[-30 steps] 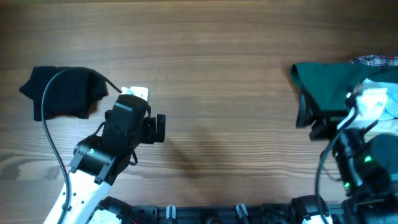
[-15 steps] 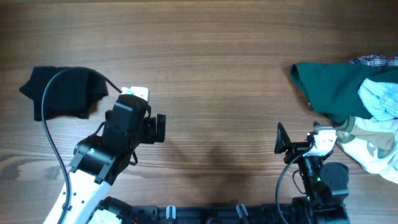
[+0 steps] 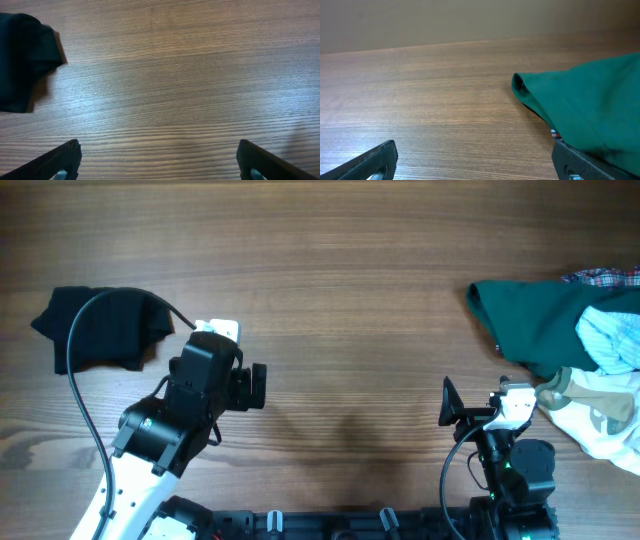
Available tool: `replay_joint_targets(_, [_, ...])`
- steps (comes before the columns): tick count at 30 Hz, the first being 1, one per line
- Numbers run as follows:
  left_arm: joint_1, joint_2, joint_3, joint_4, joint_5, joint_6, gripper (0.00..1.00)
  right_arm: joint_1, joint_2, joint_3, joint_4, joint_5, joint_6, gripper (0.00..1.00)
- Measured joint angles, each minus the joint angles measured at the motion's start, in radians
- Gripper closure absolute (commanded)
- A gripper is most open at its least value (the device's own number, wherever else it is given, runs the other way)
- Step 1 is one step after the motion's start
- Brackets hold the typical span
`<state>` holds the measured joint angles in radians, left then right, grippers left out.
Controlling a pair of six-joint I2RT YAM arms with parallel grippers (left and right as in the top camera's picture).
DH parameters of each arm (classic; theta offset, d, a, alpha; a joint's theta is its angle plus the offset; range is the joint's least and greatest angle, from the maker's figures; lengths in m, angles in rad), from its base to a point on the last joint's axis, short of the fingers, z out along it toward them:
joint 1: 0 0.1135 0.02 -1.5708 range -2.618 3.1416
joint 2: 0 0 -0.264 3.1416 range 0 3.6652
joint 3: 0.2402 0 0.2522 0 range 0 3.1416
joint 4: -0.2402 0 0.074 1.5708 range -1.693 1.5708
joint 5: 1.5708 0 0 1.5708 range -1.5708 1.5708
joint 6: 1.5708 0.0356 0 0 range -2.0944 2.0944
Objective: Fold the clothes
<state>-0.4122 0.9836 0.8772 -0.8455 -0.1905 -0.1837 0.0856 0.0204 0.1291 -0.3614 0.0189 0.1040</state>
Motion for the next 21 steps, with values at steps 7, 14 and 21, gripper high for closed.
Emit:
replay_joint_targets(7, [0.0,-0.012,-0.002,0.0,0.0,0.0,0.0,0.0,0.0,0.0,0.0,0.0,0.0,0.01])
replay_joint_targets(14, [0.195,-0.274,-0.113,0.0,-0.008,0.0,0.0,-0.002,0.0,0.0,0.0,0.0,0.0,0.0])
replay_joint_targets(21, [0.301,-0.546,-0.292,0.042,-0.026,0.005,0.0,-0.002,0.0,0.0,0.0,0.0,0.0,0.01])
